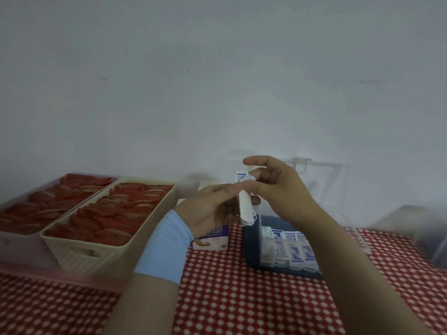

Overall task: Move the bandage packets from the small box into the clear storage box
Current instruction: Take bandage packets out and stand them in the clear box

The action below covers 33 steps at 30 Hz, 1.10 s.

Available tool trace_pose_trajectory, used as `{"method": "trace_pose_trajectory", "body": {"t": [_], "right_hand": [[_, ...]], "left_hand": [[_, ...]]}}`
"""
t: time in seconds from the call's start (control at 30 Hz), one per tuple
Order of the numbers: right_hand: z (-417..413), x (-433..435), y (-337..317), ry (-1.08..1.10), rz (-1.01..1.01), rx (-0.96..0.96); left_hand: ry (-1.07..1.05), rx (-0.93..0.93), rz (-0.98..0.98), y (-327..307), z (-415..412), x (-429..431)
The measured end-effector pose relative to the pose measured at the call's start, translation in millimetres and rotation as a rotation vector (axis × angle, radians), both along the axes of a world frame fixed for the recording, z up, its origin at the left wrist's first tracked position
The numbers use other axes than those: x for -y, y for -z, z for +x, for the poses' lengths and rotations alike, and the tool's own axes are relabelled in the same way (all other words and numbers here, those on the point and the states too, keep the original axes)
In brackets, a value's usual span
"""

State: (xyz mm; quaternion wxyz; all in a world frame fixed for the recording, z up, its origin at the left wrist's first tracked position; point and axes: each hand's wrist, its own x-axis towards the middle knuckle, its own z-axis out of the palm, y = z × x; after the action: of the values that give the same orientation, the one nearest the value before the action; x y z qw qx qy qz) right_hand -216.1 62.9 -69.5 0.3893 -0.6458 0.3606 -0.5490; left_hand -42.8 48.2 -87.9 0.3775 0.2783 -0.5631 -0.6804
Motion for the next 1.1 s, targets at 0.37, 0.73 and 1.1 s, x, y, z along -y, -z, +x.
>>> {"method": "trace_pose_trajectory", "body": {"t": [0.37,0.73,1.1], "right_hand": [[-23.0,-13.1,7.9,0.046,0.036,0.110],[-27.4,-22.8,-1.5,0.221,-0.095,-0.302],[-21.4,-26.5,1.4,0.176,-0.284,-0.667]], "left_hand": [[0.079,-0.069,0.095,4.7,-26.0,-4.8],[-0.042,-0.305,0.198,11.4,-37.0,-0.3],[-0.055,-0.323,0.163,10.6,-40.6,-5.6]]}}
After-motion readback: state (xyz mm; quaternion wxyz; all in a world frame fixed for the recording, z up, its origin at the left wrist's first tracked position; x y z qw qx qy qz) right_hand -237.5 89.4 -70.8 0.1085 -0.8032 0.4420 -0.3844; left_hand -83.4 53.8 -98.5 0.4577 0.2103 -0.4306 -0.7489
